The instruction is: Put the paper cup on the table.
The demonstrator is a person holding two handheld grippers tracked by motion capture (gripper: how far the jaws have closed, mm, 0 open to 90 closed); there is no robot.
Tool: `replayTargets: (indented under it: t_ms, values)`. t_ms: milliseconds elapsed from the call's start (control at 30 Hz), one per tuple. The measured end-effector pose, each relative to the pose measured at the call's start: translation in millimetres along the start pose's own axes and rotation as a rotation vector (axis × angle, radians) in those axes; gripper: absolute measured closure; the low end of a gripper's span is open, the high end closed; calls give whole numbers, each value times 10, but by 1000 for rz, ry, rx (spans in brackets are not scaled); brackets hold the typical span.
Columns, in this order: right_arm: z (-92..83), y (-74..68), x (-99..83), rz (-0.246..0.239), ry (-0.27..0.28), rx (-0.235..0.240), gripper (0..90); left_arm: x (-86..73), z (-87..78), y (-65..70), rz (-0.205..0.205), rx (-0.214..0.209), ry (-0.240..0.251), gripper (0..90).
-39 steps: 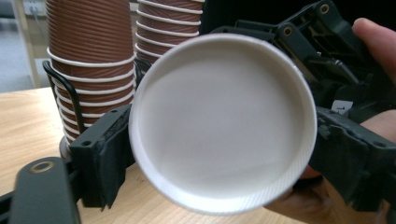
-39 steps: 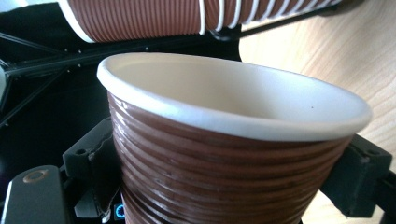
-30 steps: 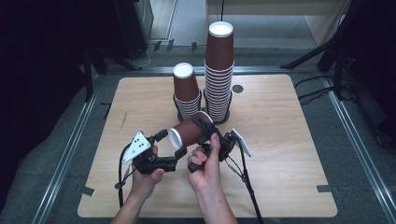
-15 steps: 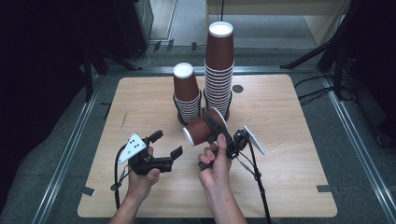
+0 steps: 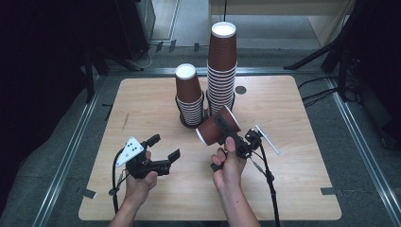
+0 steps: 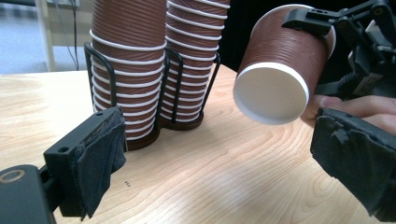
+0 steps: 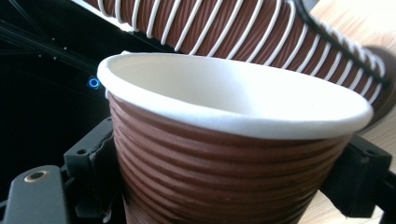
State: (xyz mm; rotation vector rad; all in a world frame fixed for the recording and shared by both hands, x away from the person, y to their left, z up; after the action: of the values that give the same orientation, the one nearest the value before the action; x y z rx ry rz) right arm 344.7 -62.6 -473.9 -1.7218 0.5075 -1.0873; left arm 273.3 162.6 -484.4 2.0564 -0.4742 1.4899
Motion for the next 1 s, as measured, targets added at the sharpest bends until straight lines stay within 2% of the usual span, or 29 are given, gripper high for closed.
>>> replayTargets:
  t_ms: [100, 167, 267, 300, 333, 367, 433, 500, 567, 600, 667, 733, 767, 800, 900, 1000]
  values:
    - [-26, -9, 53, -57, 17, -6, 131, -4, -25, -30, 0, 10, -1, 38]
    - [-30, -16, 62, -69, 20, -3, 132, -12, -32, -44, 2, 15, -6, 38]
    - [-53, -24, 111, -122, 38, -24, 134, -39, -66, -88, -6, 30, -8, 38]
    - [-62, -18, 152, -155, 43, -44, 134, -50, -81, -111, -10, 36, -5, 38]
    - [-62, -18, 152, -155, 43, -44, 134, -59, -94, -126, -16, 41, -5, 38]
    - [-77, -18, 192, -198, 51, -54, 135, -85, -126, -167, -21, 50, -5, 34]
    - [-94, -14, 233, -239, 68, -58, 136, -116, -155, -206, -21, 64, -10, 33]
    - [-105, -23, 250, -254, 72, -51, 136, -133, -169, -229, -19, 70, -14, 33]
    - [-135, -33, 298, -304, 92, -39, 136, -181, -213, -303, -19, 94, -21, 33]
    - [-135, -33, 298, -304, 92, -39, 136, -181, -213, -303, -19, 94, -21, 33]
    - [-150, -42, 328, -342, 109, -27, 136, -212, -241, -351, -19, 113, -23, 32]
    - [-158, -47, 355, -399, 126, -28, 136, -239, -270, -398, -20, 130, -25, 28]
    - [-164, -55, 371, -448, 136, -30, 135, -253, -288, -423, -18, 135, -28, 27]
    - [-164, -55, 371, -448, 136, -30, 135, -266, -305, -446, -15, 139, -31, 27]
    - [-182, -61, 397, -542, 139, -38, 132, -315, -372, -517, -10, 160, -44, 25]
    - [-199, -52, 447, -577, 138, -26, 131, -350, -451, -599, -16, 182, -49, 21]
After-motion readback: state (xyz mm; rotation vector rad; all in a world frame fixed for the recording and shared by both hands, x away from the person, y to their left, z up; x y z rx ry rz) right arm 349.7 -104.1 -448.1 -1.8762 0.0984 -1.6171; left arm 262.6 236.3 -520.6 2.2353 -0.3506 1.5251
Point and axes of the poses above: each handheld gripper's, and its own axes: z roughly forward along the jaws, x roughly out of its top, y roughly to its right, the point moved 6 cm from there along z, roughly forward along the jaws, and after that the axes turned 2 degrees about -y, right-handed, at the moved point
